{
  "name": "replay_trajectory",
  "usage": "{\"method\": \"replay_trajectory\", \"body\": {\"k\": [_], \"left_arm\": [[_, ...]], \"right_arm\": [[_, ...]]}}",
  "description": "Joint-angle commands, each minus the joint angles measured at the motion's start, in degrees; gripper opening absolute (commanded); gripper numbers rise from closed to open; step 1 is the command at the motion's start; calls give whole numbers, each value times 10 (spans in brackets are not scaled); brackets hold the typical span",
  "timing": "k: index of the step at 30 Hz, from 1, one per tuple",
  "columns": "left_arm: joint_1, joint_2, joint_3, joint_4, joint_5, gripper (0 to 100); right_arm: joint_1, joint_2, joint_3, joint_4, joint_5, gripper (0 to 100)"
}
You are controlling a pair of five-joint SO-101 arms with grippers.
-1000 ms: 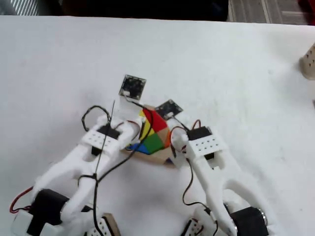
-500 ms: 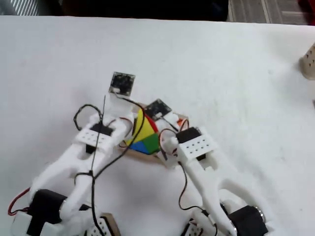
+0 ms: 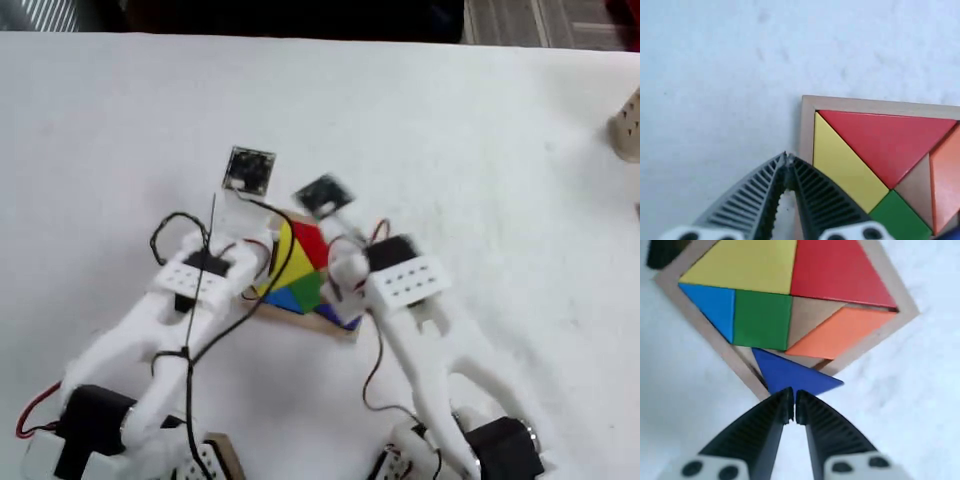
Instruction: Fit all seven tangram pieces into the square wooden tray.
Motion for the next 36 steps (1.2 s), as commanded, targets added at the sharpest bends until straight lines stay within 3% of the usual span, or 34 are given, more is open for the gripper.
{"method": "replay_trajectory", "body": {"k": [1,7,11,15,19,27,31,36], "left_arm": [[17,-6,-29,-18,-6,20],[105,-6,-32,-18,-25,20],[212,-3,-32,-16,-79,20],[287,-1,-33,-17,-78,20],[337,0,-45,-18,-77,20],[343,117,-119,-14,-19,20],[314,158,-177,46,-18,20],[279,158,-178,51,-18,20]], "right_arm": [[108,-17,-56,45,-24,19],[269,-17,15,19,-44,19],[325,-17,76,-40,-46,19],[371,-17,89,-66,-69,19],[371,-12,89,-71,-70,19],[371,-12,90,-71,-72,19],[372,-12,90,-71,-72,19],[372,-12,90,-71,-72,19]]}}
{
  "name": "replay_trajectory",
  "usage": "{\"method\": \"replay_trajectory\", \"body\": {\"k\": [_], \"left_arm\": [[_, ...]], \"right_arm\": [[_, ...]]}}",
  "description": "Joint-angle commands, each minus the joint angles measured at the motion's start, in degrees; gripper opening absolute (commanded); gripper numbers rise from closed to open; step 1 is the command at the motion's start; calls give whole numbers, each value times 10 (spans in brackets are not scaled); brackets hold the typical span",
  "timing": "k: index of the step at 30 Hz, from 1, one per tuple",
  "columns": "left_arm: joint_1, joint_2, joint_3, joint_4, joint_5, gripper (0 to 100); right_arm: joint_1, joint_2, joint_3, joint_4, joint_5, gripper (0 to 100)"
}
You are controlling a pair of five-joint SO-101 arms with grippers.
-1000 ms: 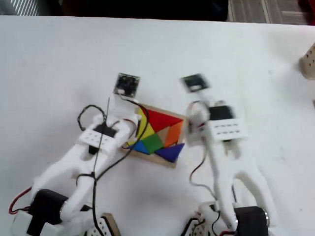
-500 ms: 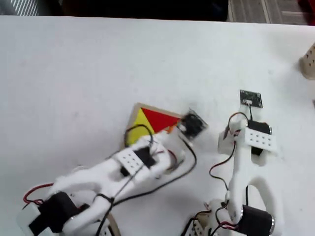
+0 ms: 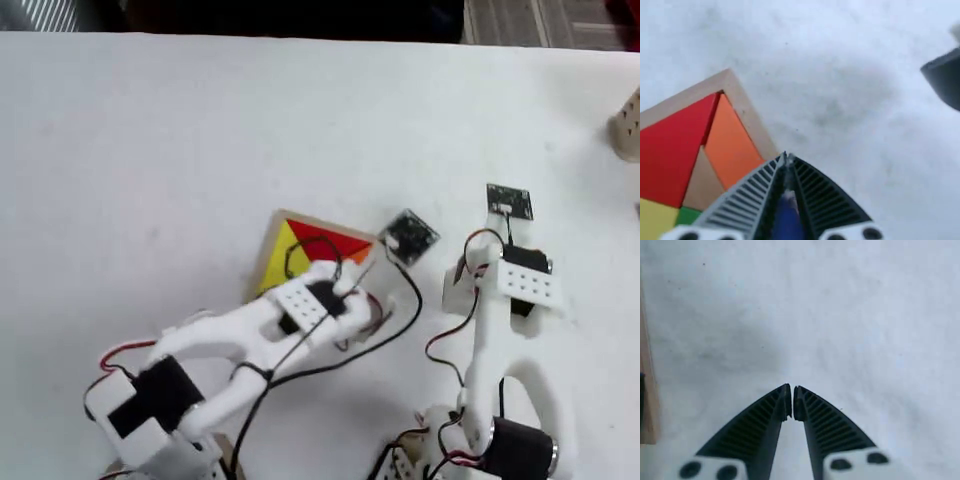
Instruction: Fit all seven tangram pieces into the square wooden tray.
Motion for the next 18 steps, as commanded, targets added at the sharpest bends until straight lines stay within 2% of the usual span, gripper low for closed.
{"method": "replay_trajectory", "body": {"k": [1,7,12,18], "left_arm": [[-22,-4,-28,9,4,20],[-24,-18,-17,18,4,20],[-25,-80,25,13,2,20],[-65,-109,51,-10,4,20]], "right_arm": [[6,-12,-2,-9,-7,19],[6,-12,-2,-9,-7,19],[6,-12,-2,-9,-6,19],[6,-12,-2,-9,-6,19]]}}
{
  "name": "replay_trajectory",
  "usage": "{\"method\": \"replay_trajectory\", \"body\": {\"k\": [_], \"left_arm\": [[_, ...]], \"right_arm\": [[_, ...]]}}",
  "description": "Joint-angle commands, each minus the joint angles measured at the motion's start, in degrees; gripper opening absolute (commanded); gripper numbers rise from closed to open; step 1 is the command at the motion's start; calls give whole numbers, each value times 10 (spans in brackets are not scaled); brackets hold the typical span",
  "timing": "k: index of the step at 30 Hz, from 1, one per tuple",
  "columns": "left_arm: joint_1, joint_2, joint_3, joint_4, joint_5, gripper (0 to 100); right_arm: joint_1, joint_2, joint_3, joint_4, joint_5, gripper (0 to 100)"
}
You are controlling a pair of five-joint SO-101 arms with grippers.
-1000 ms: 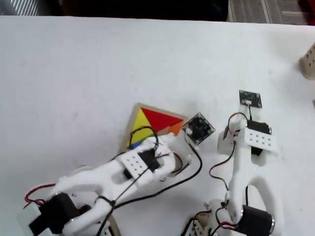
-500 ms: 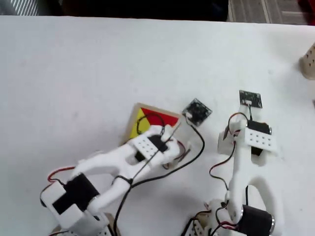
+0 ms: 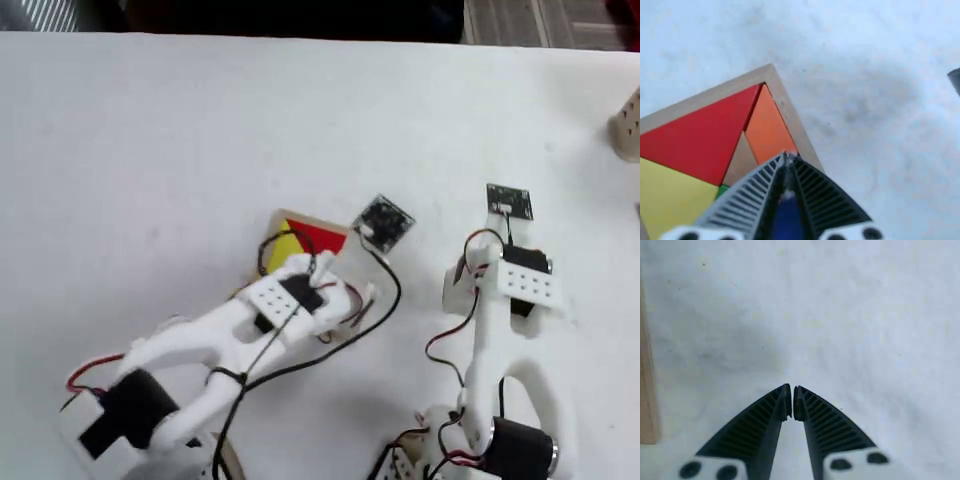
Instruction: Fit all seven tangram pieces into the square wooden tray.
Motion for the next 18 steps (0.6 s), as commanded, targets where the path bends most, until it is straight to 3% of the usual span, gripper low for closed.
{"method": "replay_trajectory", "body": {"k": [1,5,10,18], "left_arm": [[-27,-12,-3,-31,4,20],[-24,55,-34,-35,4,20],[-29,95,-89,24,4,20],[-73,-14,-33,29,0,20]], "right_arm": [[5,-12,-2,-9,-6,19],[5,-12,-2,-9,-6,19],[5,-12,-2,-9,-6,19],[0,-18,-2,-7,-4,19]]}}
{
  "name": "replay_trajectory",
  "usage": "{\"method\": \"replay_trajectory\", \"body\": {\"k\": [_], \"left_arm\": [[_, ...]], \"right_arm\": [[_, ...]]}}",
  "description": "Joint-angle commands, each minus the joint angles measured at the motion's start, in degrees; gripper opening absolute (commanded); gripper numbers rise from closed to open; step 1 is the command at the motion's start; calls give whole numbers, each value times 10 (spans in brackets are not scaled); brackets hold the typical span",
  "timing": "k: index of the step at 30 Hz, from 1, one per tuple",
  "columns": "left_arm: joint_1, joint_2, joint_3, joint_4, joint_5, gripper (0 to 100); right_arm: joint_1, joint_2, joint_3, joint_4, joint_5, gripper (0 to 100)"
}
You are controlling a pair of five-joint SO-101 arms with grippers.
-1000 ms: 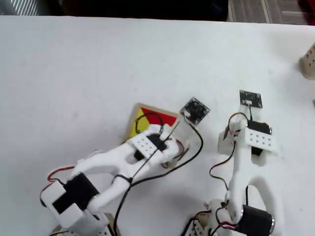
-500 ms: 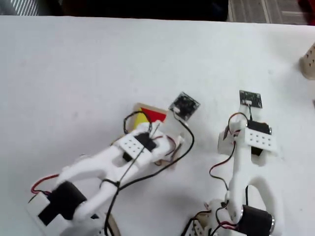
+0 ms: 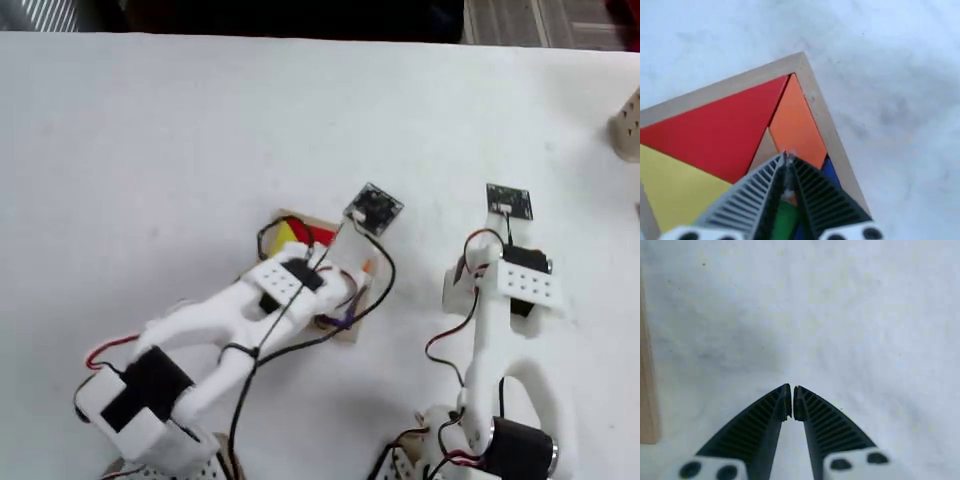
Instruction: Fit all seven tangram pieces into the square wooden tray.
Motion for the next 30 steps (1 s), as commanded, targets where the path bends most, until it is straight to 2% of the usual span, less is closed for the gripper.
{"method": "replay_trajectory", "body": {"k": [1,7,11,14,20,28,30], "left_arm": [[-47,-102,25,4,0,20],[-167,-280,124,0,-1,20],[-240,-378,196,0,-2,20],[-276,-438,262,-14,-29,20],[-349,-564,404,-54,-64,20],[-434,-766,555,-52,-65,20],[-448,-813,556,-11,-65,20]], "right_arm": [[-2,-18,-2,-7,-6,19],[-57,-22,18,-21,-7,19],[-93,-84,68,-54,-4,19],[-109,-164,120,-79,-1,19],[-174,-328,241,-89,87,24],[-213,-487,353,-83,70,20],[-212,-520,365,-56,70,20]]}}
